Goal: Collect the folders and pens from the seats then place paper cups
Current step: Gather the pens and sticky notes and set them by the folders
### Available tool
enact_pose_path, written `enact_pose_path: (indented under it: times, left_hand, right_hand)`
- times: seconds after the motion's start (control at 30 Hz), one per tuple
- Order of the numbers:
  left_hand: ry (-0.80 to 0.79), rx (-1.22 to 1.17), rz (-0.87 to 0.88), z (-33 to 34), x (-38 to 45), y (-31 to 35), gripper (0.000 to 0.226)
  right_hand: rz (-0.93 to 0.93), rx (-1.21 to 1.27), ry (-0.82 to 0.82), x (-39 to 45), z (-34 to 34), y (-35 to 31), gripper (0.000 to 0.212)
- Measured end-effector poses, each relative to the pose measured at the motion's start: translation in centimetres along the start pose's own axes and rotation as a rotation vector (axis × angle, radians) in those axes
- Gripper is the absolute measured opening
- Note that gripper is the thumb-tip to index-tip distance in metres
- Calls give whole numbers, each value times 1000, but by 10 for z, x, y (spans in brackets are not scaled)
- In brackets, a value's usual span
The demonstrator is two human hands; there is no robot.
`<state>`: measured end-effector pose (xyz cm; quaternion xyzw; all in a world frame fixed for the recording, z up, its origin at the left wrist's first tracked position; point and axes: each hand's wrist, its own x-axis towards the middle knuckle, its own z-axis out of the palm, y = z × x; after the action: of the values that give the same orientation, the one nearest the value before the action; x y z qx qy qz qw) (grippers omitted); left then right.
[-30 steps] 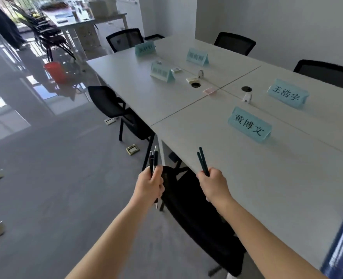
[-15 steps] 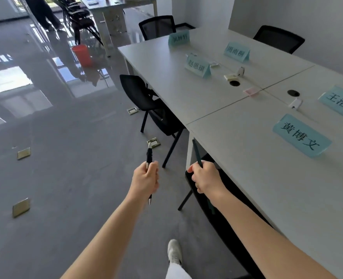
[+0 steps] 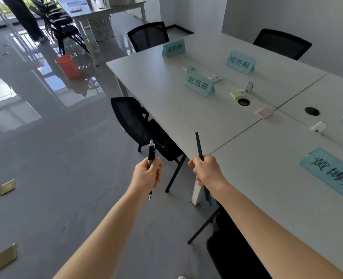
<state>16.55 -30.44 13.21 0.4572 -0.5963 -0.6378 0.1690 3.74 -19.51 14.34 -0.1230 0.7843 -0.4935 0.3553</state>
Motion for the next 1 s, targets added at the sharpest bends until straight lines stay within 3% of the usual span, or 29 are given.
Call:
enact_pose_path:
  times: [0.37,0.57,0.9,1.0]
  left_hand:
    - [-135,109,-29,8,184,60,10]
    - [-348,170,-45,25,280,109,20]
    - [-558,420,58,139,394,158,20]
    - [-551,508,80,185,423,169,17]
  right_hand:
    - [123,106,208,141,11,-54,24]
    - [182,231,334,213,7,-88,18]
    - [278,357,532,316,-63,-102,20]
    - [308,401,555,350,-94,-97,18]
